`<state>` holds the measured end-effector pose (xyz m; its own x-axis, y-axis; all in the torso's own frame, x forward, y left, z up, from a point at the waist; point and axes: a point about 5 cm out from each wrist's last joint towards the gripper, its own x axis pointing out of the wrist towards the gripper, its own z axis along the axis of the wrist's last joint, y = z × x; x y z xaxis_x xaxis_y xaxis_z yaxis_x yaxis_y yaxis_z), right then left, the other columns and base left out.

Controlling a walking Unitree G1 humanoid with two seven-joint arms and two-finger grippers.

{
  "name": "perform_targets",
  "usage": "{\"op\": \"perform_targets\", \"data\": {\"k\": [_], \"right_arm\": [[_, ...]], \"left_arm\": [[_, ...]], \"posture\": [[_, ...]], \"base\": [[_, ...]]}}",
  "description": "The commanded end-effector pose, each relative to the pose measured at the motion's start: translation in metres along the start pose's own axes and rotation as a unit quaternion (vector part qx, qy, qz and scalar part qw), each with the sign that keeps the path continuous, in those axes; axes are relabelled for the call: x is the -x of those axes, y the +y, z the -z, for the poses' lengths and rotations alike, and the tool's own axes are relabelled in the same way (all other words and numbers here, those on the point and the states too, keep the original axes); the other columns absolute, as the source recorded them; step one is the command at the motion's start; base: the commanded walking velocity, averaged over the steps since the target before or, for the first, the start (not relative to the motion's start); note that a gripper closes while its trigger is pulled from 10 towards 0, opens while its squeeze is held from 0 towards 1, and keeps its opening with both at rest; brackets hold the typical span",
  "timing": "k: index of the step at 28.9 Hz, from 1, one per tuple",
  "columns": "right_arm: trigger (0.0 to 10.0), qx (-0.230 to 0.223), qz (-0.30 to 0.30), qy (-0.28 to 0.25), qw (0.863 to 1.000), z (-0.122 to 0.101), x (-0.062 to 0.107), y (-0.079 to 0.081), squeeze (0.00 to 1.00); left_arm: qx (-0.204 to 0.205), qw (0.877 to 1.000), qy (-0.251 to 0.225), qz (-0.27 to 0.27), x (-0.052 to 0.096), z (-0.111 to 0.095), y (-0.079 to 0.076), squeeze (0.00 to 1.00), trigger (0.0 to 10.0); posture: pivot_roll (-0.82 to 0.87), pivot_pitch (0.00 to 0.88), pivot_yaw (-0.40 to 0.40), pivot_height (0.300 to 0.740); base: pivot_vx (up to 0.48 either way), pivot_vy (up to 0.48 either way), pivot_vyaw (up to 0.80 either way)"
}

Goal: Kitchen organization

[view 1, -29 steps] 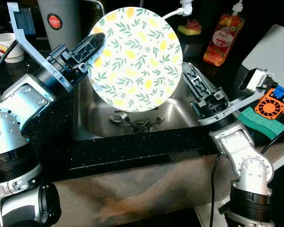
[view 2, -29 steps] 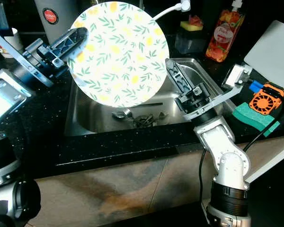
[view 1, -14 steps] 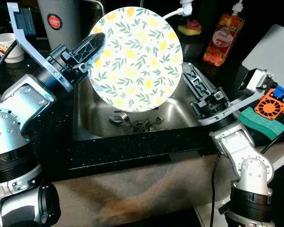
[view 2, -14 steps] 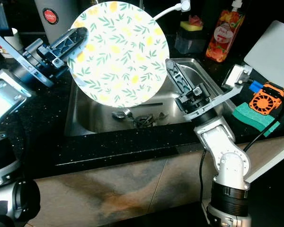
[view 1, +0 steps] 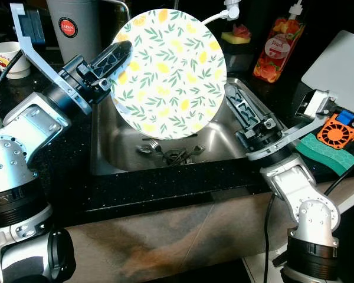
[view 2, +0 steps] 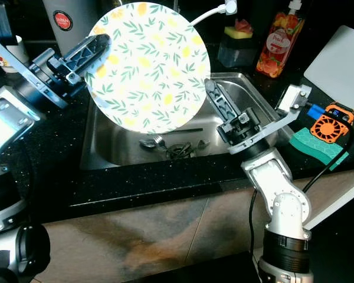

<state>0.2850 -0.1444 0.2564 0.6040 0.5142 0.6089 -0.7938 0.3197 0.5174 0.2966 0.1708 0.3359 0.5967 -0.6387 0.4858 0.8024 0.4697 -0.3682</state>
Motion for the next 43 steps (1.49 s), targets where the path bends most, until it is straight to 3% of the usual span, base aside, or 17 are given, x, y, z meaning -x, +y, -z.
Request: {"op": "perform_targets", "data": {"k": [1,11,20,24,36,43], "right_arm": [[10.0,0.000,-0.009,0.018,1.000,0.006,-0.001,0.004,0.00],[10.0,-0.006,-0.008,0.038,0.999,0.018,-0.001,0.005,0.00],[10.0,0.039,0.026,0.004,0.999,-0.010,0.009,-0.007,0.00],[10.0,0.042,0.031,0.002,0.999,-0.012,0.011,-0.008,0.00],[10.0,0.039,0.031,0.000,0.999,-0.012,0.012,-0.008,0.00],[10.0,0.012,-0.002,0.002,1.000,-0.003,0.005,0.002,0.00]], "left_arm": [[0.002,1.000,-0.006,0.018,-0.002,-0.002,-0.004,0.00,10.0],[0.004,1.000,-0.009,0.018,-0.003,-0.001,-0.005,0.00,10.0],[0.003,1.000,-0.007,0.015,-0.002,-0.001,-0.005,0.00,10.0],[0.004,1.000,-0.007,0.015,-0.002,-0.001,-0.004,0.00,10.0],[0.005,1.000,-0.005,0.017,-0.003,-0.001,-0.004,0.00,10.0],[0.004,1.000,0.000,0.013,-0.003,0.002,-0.003,0.00,10.0]], "posture": [[0.08,0.005,-0.049,0.740],[0.08,0.010,-0.051,0.740],[0.08,0.010,-0.051,0.740],[0.08,0.018,-0.049,0.740],[0.08,0.019,-0.043,0.740],[0.08,0.019,-0.045,0.740]], "base": [[0.000,0.000,0.00],[0.000,0.000,0.00],[0.000,0.000,0.00],[0.000,0.000,0.00],[0.000,0.000,0.00],[0.000,0.000,0.00]]}}
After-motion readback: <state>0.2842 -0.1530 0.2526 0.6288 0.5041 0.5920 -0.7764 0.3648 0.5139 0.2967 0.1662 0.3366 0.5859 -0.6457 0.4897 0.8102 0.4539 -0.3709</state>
